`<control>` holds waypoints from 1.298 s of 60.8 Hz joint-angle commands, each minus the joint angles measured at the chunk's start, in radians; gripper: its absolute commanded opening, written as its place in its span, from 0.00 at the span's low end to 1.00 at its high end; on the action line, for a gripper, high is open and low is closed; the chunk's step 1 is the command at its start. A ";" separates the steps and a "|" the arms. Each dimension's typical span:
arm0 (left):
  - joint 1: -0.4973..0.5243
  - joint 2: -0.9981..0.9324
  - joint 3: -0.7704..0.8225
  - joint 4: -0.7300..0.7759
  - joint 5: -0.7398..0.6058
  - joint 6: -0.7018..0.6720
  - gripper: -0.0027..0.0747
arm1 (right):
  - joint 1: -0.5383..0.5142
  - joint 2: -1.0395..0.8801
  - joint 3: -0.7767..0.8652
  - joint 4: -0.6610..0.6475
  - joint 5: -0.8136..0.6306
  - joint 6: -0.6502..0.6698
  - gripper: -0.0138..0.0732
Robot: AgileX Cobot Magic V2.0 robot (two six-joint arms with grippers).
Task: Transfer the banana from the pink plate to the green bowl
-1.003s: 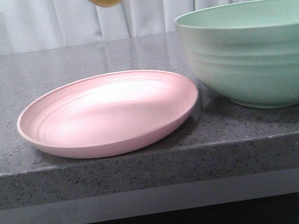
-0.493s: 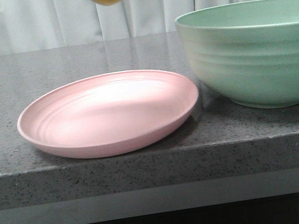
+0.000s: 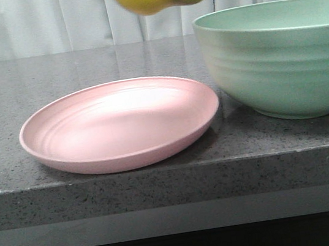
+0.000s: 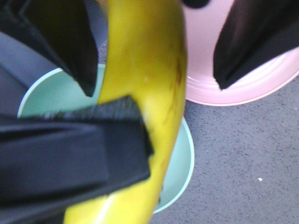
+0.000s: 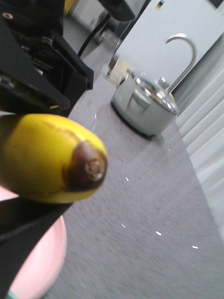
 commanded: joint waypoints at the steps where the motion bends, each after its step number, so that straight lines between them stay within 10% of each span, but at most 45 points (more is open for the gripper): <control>1: -0.007 -0.033 -0.033 0.011 -0.067 -0.003 0.77 | -0.043 -0.024 -0.108 -0.120 0.005 -0.016 0.32; 22: -0.007 -0.033 -0.033 0.011 -0.067 -0.003 0.77 | -0.202 0.034 -0.227 -0.590 0.001 -0.016 0.32; 37: -0.007 -0.033 -0.033 0.011 -0.067 -0.003 0.77 | -0.201 0.164 -0.227 -0.627 0.042 -0.015 0.35; 53: -0.007 -0.033 -0.033 0.011 -0.067 -0.003 0.77 | -0.201 0.183 -0.227 -0.627 0.046 0.000 0.61; 68: -0.007 -0.033 -0.033 0.011 -0.067 -0.006 0.77 | -0.201 0.145 -0.251 -0.753 0.049 0.212 0.66; 79: 0.018 -0.033 -0.033 0.123 -0.085 -0.082 0.75 | -0.201 0.101 -0.344 -0.996 0.125 0.614 0.56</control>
